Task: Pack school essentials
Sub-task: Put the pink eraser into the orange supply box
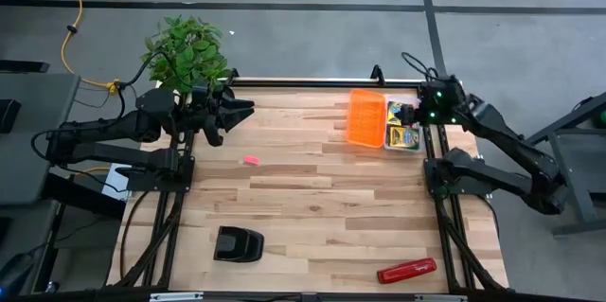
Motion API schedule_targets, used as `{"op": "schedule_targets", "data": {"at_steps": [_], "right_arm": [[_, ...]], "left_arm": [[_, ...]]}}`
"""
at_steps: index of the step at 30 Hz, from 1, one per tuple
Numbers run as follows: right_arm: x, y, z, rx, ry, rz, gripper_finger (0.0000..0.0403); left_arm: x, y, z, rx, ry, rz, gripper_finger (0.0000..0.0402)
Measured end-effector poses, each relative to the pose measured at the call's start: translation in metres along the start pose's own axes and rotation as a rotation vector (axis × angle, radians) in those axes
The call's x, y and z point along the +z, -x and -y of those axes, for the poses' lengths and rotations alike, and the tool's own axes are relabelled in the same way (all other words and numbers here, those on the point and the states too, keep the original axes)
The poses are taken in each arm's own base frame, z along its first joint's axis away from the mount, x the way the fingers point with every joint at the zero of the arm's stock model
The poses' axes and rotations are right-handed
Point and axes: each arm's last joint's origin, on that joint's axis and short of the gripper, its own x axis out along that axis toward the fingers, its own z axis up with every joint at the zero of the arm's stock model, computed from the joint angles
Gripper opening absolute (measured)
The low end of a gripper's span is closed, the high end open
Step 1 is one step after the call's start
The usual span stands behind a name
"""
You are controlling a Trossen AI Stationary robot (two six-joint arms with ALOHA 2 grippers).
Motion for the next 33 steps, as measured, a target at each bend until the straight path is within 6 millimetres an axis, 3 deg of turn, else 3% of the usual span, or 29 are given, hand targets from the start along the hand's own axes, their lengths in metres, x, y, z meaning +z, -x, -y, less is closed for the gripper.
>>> {"op": "schedule_targets", "data": {"at_steps": [7,12,17,22,27,33], "right_arm": [[0.001,0.005,-0.04,0.552,0.032,0.286,0.0195],[0.006,0.016,-0.081,0.828,0.212,0.417,0.0195],[0.005,0.025,-0.12,0.889,0.495,0.428,0.0195],[-0.002,0.023,-0.146,0.911,0.692,0.398,0.0195],[-0.009,0.017,-0.159,0.922,0.812,0.398,0.0195],[-0.011,0.016,-0.167,0.924,0.814,0.391,0.0195]], "left_arm": [[0.0,0.0,0.0,0.0,0.0,0.0,0.0132],[0.0,0.0,0.0,0.0,0.0,0.001,0.0132],[0.0,0.0,0.0,-0.014,-0.042,-0.007,0.0132],[-0.002,0.0,0.002,-0.08,-0.179,-0.05,0.0132],[-0.005,0.0,0.001,-0.081,-0.264,-0.079,0.0132],[-0.007,0.0,0.001,-0.114,-0.363,-0.102,0.0132]]}}
